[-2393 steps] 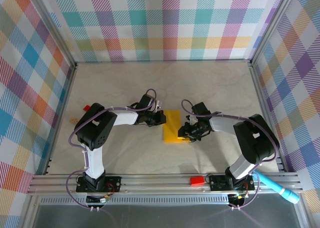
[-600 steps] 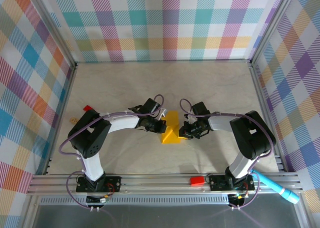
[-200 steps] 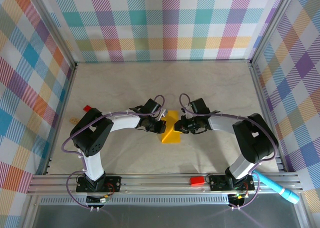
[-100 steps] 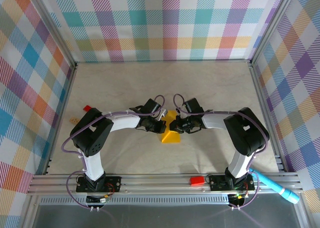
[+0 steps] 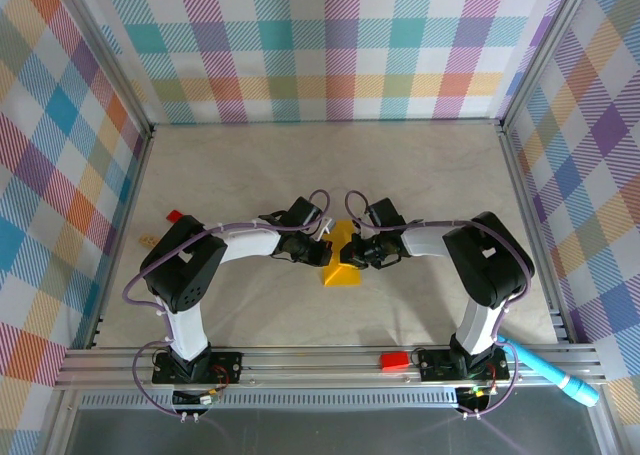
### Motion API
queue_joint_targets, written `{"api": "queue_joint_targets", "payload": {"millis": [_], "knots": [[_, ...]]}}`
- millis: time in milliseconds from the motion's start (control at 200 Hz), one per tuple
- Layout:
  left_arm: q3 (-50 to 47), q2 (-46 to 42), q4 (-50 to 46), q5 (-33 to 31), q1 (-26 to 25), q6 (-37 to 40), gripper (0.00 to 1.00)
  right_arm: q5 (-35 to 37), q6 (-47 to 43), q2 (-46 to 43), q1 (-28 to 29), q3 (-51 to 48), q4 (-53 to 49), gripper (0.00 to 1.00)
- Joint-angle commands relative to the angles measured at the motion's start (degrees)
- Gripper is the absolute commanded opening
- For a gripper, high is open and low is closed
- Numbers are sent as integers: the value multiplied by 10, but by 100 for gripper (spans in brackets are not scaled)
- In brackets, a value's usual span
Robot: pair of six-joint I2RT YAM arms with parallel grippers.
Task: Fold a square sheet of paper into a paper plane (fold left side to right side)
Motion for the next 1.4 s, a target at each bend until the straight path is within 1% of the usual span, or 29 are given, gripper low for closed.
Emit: {"api": "queue_joint_targets", "payload": {"millis": [0,250,485,545,650,720,755,865,945,960,1105,1265,1395], "knots": [[-9,11,-18,-23,-1,9,0,15,-1,7,5,-5,-19,0],[-4,3,-14,-26,-1,10,1,31,10,5,6,-22,-33,0],[19,-31,-19,-23,4,1,15,45,21,5,6,-33,-45,0],[23,-44,-23,-25,7,-2,17,48,23,4,6,-35,-45,0],[28,-68,-44,-30,11,-1,17,51,27,2,6,-36,-46,0],[26,-83,-52,-26,12,1,15,51,28,1,6,-37,-47,0],[22,-91,-74,-20,11,0,14,51,29,0,6,-38,-46,0],[-1,-118,-77,19,11,-18,8,51,29,-3,6,-39,-44,0],[-24,-133,-62,59,7,-46,5,49,29,-5,6,-40,-43,0],[-27,-135,-42,67,6,-52,4,49,29,-5,6,-39,-43,0],[-51,-125,26,132,-14,-110,1,46,28,-6,6,-38,-42,0],[-56,-91,68,141,-36,-136,0,44,29,-6,6,-37,-42,0],[-56,-72,79,134,-40,-139,0,44,27,-5,6,-36,-45,0]]}}
